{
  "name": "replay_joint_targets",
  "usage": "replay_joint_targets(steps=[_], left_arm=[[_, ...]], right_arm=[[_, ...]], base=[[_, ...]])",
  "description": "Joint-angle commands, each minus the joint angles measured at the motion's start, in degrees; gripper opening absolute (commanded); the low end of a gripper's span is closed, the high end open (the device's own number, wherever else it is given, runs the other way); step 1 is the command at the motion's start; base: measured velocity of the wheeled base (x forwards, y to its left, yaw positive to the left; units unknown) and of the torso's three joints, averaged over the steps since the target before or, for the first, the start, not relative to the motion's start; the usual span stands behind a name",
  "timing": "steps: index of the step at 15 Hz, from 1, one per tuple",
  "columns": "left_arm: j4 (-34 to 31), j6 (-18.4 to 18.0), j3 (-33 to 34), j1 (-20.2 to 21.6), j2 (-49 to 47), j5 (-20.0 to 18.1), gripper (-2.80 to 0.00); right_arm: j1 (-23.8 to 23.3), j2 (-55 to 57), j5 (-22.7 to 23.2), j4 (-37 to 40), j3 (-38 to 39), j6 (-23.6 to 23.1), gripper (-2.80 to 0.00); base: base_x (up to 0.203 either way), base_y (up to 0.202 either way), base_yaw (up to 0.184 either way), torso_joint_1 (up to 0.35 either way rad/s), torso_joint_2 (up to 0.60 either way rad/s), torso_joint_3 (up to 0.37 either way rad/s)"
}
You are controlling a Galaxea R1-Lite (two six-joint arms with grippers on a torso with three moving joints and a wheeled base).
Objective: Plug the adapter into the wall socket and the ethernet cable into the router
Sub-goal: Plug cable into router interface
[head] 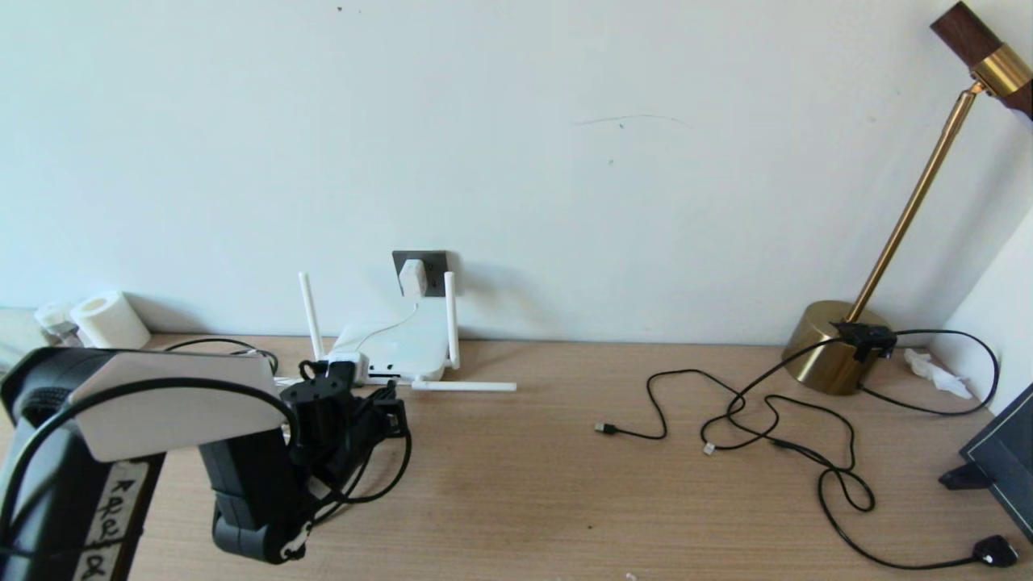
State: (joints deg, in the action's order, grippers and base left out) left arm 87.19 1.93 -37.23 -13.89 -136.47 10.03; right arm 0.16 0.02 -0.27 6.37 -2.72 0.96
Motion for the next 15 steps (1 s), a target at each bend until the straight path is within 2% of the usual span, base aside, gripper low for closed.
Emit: replay_joint_targets(steps=[1,15], left_arm=[[0.5,0.0,0.0,0.0,-0.1,0.1,-2.8],[0.5,0.1,-0.2,0.1,-0.2,0.1,-2.8]], right_arm=[[0.0,0.1,0.0,0.0,0.0,0.0,0.0],[0.0,0.0,0.0,0.0,0.0,0.0,0.0]], base=[[0.0,0.0,0.0,0.0,0.0,0.0],[0.0,0.0,0.0,0.0,0.0,0.0]])
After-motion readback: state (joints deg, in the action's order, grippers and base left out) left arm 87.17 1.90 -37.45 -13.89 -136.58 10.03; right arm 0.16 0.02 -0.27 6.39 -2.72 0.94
